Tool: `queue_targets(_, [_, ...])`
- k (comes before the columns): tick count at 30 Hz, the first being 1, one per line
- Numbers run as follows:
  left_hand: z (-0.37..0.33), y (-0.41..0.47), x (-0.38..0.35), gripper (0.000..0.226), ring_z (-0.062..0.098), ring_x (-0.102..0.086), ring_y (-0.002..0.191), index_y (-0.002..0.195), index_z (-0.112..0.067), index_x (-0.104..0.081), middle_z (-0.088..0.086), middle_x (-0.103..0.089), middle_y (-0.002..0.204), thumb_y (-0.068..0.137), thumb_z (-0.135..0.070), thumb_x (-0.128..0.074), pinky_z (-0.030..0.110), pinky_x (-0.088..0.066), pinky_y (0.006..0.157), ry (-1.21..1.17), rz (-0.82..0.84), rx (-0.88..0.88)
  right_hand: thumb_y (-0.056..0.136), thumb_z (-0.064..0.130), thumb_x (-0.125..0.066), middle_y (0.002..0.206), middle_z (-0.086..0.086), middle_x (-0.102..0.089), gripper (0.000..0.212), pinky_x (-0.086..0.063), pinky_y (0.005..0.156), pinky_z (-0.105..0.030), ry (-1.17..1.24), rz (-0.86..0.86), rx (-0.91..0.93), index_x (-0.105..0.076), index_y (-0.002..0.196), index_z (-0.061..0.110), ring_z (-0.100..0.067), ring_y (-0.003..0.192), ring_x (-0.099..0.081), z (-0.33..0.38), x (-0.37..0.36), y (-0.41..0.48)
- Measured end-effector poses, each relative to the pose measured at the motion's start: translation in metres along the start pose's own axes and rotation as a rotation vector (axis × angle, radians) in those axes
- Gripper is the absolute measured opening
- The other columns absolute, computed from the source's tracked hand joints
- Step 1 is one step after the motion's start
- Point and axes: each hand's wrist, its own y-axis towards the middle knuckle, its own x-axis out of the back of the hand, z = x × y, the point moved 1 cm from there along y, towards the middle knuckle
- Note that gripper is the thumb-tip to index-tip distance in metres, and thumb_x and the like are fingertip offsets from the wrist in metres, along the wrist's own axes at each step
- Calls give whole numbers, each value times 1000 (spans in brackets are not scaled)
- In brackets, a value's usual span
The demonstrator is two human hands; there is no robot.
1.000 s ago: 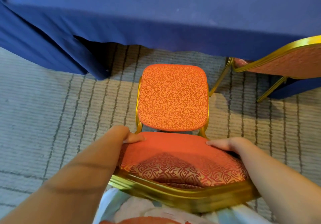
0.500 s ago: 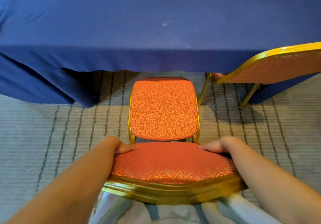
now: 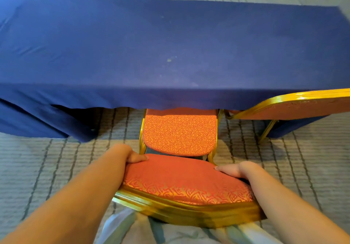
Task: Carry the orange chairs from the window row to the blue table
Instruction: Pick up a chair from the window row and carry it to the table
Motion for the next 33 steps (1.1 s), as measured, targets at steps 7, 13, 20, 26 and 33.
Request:
queue_targets(7, [-35,82,75,130,28,-37,137,150,-28,-29,4,-31,155,45,-104,-27,47,-26,113,-62,-24,-62,95,70,-30,148,-9,-47,76,-35,109,-38,-34,-14,-8,-34,153,21,-30,130,-51,29,115,16])
queue_targets(13, [-84,54,127,99,29,-40,136,149,-11,-30,11,-34,153,80,-82,-32,40,-29,113,-78,-18,-28,102,60,-28,157,-11,-34,69,-30,111,-37,-68,-64,16,-27,156,17,-30,140,-40,54,185,20])
queue_targets(20, [-107,83,163,90,27,-28,142,152,-20,-23,5,-21,159,84,-77,-32,43,-23,115,-134,-96,-80,100,62,-29,162,-9,-27,70,-24,116,-41,-78,-94,44,-29,156,20,-29,145,-33,72,229,45])
queue_targets(26, [-110,89,175,88,25,-37,137,150,-29,-29,-2,-28,156,78,-78,-30,43,-29,113,-36,-90,-152,103,57,-25,163,-9,-22,66,-20,118,-43,-85,-104,84,-24,157,19,-30,148,-27,85,238,43])
queue_targets(33, [-115,56,169,72,30,-35,139,147,-12,-36,10,-30,155,96,-62,-28,40,-29,112,-77,-139,-66,100,53,-42,154,-15,-42,65,-35,110,-34,-162,-318,173,-46,146,8,-30,139,-44,88,227,21])
